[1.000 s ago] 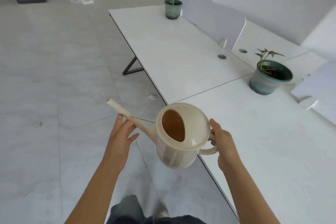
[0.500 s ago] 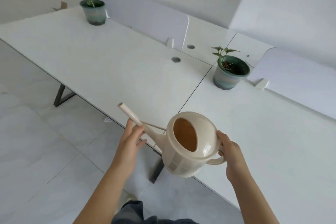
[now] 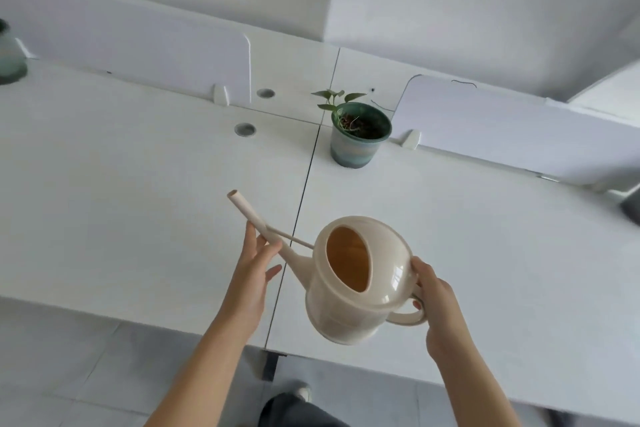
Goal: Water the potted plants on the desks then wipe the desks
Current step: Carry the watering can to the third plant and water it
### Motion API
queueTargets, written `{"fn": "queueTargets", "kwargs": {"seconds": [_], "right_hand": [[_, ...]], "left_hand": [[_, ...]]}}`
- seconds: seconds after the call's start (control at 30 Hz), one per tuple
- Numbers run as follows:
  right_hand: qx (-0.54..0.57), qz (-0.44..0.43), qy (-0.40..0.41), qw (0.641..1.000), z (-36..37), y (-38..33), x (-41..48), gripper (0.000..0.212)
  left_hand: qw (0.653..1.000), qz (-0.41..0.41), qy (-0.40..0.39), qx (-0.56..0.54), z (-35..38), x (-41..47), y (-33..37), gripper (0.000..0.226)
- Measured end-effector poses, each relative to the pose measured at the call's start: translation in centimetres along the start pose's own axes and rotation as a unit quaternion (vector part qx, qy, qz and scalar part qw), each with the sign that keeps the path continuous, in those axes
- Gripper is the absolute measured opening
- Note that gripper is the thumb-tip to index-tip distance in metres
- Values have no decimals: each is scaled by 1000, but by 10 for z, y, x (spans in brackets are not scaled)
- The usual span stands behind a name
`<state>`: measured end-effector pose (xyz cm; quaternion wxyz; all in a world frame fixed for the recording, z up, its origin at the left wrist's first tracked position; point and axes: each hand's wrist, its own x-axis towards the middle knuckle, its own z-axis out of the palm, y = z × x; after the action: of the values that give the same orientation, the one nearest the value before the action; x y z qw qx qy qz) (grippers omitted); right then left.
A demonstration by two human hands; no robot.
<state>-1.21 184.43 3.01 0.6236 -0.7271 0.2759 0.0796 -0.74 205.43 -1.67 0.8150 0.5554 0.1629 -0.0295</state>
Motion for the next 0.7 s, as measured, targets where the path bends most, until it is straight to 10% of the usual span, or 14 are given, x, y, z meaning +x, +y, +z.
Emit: {"fn": "queueTargets", "kwargs": {"seconds": [0.7], "right_hand": [[113,44,108,987,6,-40,52,38]], "left_hand": [[982,-50,-148,106,73,140,31,62]]}}
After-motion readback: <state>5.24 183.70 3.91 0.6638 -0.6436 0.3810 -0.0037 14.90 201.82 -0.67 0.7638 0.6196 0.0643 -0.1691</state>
